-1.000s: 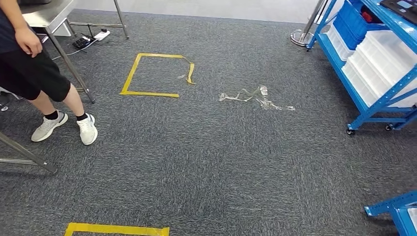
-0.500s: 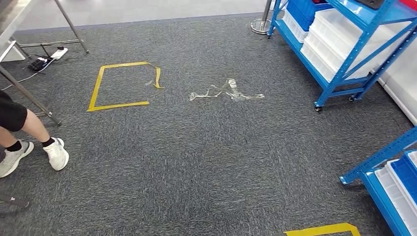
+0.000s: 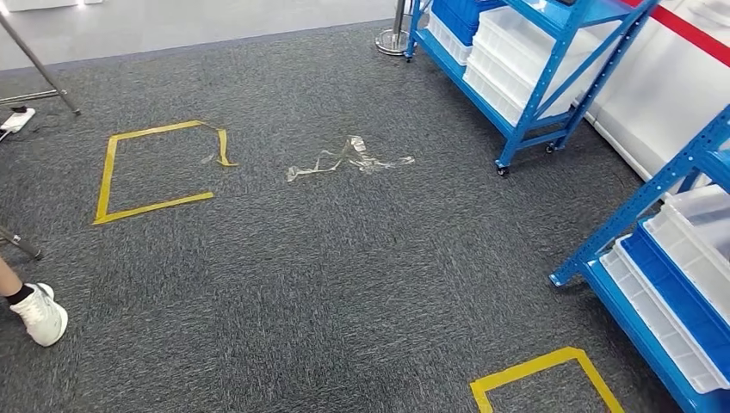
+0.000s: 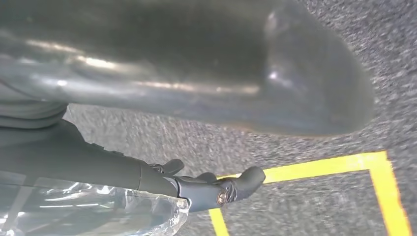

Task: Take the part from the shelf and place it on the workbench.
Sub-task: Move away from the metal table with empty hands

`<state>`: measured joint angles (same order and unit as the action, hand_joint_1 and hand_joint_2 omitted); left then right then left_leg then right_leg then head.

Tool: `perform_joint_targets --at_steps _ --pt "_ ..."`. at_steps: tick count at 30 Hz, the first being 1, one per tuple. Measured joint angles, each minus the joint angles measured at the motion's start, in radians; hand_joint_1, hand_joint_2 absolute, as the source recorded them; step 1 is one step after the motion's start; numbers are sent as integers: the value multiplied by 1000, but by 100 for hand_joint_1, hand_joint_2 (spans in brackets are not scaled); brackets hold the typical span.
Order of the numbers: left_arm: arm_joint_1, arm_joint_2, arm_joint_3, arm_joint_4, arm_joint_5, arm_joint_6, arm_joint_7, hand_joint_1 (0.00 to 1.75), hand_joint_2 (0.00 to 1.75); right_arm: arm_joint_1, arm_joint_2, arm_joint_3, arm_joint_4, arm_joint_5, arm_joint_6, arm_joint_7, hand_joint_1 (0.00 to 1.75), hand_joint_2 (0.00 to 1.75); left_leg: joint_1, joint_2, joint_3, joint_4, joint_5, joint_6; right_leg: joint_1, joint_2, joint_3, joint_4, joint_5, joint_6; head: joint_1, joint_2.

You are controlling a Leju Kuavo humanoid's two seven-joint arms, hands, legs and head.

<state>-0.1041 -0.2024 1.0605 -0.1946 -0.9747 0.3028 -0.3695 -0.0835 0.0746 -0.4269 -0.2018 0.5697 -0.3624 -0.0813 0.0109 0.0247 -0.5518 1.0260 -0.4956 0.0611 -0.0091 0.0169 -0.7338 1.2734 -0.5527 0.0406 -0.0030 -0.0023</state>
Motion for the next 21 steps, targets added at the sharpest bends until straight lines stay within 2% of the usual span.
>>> perform_joint_targets --at_steps 1,2,3,5,6,7,9,10,12,13,14,15,16,17,18,19,20,21 --pt "1 0 0 0 0 0 0 0 0 1 0 0 0 0 0 0 0 0 -1 14 0 0 -1 0 -4 -4 -14 28 -6 5 0 0" --pt "0 0 0 0 -1 0 0 0 0 3 0 0 0 0 0 0 0 0 0 26 0 0 -2 -2 -8 -9 -7 17 3 13 0 0" --pt "0 0 0 0 -2 -1 0 0 0 4 0 -1 0 0 0 0 0 0 0 38 2 0 -4 -4 -12 -18 23 -37 25 24 0 0" --pt "0 0 0 0 -4 -4 1 0 0 2 1 -1 0 0 -1 -1 0 0 -3 58 9 1 -11 -15 -15 -70 107 -181 71 36 1 0" --pt "0 0 0 -1 -6 -6 1 0 0 1 2 -1 0 0 -2 -1 0 0 -6 67 14 1 -16 -22 -13 -89 135 -229 84 34 -1 0" --pt "0 1 0 -1 -7 -7 2 0 0 -1 3 -2 0 0 -2 -2 0 0 -9 76 19 1 -20 -28 -9 -101 148 -249 90 29 -2 0" --pt "-2 0 0 -1 -9 -7 3 0 0 0 2 -5 0 0 -4 -4 0 0 -7 93 29 -3 -26 -41 -5 -81 146 -250 92 14 -7 0" --pt "-4 -1 0 -1 -10 -8 4 0 0 1 1 -7 0 -1 -4 -4 0 0 -3 85 31 1 -32 -47 -8 -69 147 -252 93 7 -8 0" --pt "-5 -2 -1 -1 -11 -9 4 0 0 2 -1 -10 0 -1 -6 -5 0 0 3 35 11 56 -71 -56 -16 -45 152 -256 96 -11 -12 0" --pt "-3 -2 -1 -1 -11 -9 5 0 0 2 -1 -10 0 -1 -7 -5 0 0 4 3 -16 114 -105 -57 -17 -33 152 -257 96 -19 -14 0" --pt "-2 -2 -1 -1 -11 -9 5 0 0 1 -1 -11 0 -1 -8 -5 0 0 5 -16 -52 184 -140 -56 -14 -21 151 -257 96 -26 -15 0" --pt "0 -2 -1 -1 -11 -9 6 0 0 0 -1 -11 0 0 -8 -5 0 0 5 -24 -86 249 -165 -56 -12 -7 151 -257 96 -29 -15 0" --pt "1 -2 -1 -1 -11 -9 6 0 0 1 -1 -12 0 0 -9 -5 0 0 5 -27 -110 287 -171 -56 -10 7 151 -256 96 -31 -15 0" --pt "2 -2 -1 -1 -11 -9 7 0 0 3 -1 -14 0 0 -9 -5 0 0 6 -29 -116 286 -154 -55 -9 23 153 -256 96 -31 -15 0" --pt "2 -2 -1 -1 -11 -9 7 0 0 4 -1 -15 0 0 -10 -5 0 0 7 -31 -102 246 -119 -53 -9 37 155 -255 96 -30 -15 0" --pt "2 -1 -1 -1 -11 -9 7 0 0 5 -1 -17 0 0 -10 -5 0 0 10 -44 -75 180 -76 -52 -9 52 156 -254 96 -30 -15 0" --pt "1 -1 -1 -1 -11 -9 8 0 0 4 -1 -18 0 0 -10 -5 0 0 13 -66 -46 110 -42 -52 -7 65 156 -251 94 -27 -15 0" --pt "1 0 -1 -1 -11 -9 8 0 0 3 -1 -19 0 0 -10 -5 0 0 15 -84 -25 59 -20 -52 -5 77 155 -249 93 -22 -14 0"
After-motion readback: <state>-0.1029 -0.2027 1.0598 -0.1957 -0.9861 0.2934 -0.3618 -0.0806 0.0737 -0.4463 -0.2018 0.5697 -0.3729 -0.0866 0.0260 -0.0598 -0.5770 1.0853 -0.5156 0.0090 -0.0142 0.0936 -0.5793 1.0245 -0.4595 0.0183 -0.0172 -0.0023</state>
